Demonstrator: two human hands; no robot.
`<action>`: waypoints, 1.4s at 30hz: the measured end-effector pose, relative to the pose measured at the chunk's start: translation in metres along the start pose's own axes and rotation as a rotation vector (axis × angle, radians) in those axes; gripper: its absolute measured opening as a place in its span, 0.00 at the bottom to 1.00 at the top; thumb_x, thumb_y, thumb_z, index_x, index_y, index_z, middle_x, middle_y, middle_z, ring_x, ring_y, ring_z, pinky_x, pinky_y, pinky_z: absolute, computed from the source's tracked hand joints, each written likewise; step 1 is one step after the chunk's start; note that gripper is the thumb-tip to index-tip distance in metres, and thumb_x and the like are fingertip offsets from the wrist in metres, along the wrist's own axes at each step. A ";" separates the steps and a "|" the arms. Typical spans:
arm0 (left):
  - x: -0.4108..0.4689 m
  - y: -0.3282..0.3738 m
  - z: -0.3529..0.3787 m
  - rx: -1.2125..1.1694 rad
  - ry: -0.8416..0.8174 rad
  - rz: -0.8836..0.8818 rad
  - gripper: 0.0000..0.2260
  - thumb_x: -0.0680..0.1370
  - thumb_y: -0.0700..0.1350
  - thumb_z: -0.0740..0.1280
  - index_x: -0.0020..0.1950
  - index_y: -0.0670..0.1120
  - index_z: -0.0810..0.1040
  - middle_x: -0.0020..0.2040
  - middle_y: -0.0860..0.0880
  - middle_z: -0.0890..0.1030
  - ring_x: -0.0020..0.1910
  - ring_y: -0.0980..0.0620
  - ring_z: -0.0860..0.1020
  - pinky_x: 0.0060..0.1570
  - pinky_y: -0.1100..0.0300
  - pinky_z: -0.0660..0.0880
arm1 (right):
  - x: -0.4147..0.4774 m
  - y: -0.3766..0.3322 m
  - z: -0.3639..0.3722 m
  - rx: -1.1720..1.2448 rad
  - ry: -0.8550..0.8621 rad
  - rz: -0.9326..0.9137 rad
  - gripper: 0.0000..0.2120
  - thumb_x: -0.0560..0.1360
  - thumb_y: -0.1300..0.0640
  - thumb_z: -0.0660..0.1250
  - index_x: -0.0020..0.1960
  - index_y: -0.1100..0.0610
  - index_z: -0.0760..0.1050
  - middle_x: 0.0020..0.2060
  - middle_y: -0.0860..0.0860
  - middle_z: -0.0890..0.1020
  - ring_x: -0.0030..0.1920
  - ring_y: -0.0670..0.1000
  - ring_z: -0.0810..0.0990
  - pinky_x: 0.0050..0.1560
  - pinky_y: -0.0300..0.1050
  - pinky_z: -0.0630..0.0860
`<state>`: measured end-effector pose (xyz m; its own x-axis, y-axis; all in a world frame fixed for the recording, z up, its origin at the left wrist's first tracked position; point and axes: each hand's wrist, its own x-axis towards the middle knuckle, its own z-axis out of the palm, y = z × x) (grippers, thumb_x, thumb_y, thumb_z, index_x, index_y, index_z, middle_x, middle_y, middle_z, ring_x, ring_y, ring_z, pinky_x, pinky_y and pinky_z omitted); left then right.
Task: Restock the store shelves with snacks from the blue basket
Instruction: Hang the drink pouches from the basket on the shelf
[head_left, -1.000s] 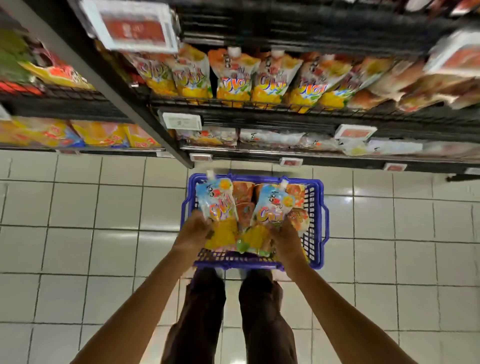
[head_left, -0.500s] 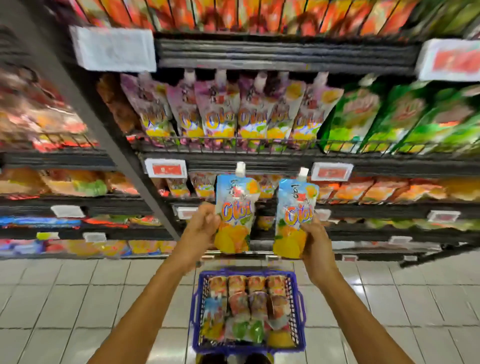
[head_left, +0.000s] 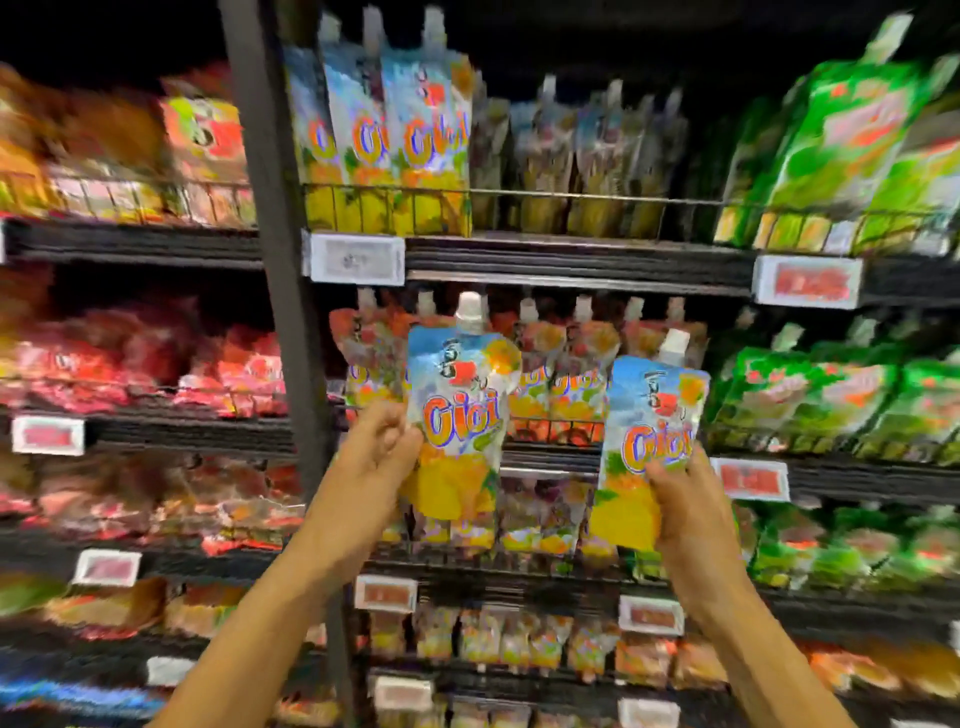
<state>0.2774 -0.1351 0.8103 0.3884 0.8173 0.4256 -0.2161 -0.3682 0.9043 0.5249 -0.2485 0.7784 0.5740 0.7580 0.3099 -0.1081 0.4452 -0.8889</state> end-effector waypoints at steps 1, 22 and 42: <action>0.007 0.016 0.001 -0.019 0.014 0.034 0.08 0.80 0.47 0.65 0.48 0.43 0.71 0.40 0.45 0.79 0.39 0.50 0.75 0.39 0.53 0.71 | 0.005 -0.014 0.005 -0.004 -0.021 -0.046 0.18 0.72 0.56 0.66 0.62 0.50 0.77 0.54 0.52 0.85 0.50 0.54 0.83 0.46 0.56 0.82; 0.193 0.171 0.074 0.221 0.404 0.422 0.05 0.83 0.41 0.56 0.48 0.45 0.63 0.37 0.52 0.66 0.33 0.56 0.64 0.30 0.65 0.63 | 0.078 -0.138 0.081 -0.023 -0.177 -0.412 0.13 0.71 0.50 0.72 0.56 0.43 0.79 0.52 0.50 0.86 0.51 0.50 0.85 0.43 0.40 0.81; 0.207 0.154 0.098 0.321 0.451 0.523 0.06 0.82 0.36 0.60 0.46 0.43 0.67 0.38 0.52 0.70 0.35 0.59 0.67 0.33 0.71 0.65 | 0.084 -0.125 0.086 0.030 -0.190 -0.383 0.17 0.68 0.46 0.74 0.57 0.42 0.79 0.52 0.52 0.86 0.53 0.52 0.85 0.46 0.43 0.82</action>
<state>0.4124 -0.0662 1.0407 -0.1117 0.5773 0.8088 0.0262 -0.8119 0.5832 0.5165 -0.1993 0.9445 0.4180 0.6083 0.6747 0.0585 0.7231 -0.6882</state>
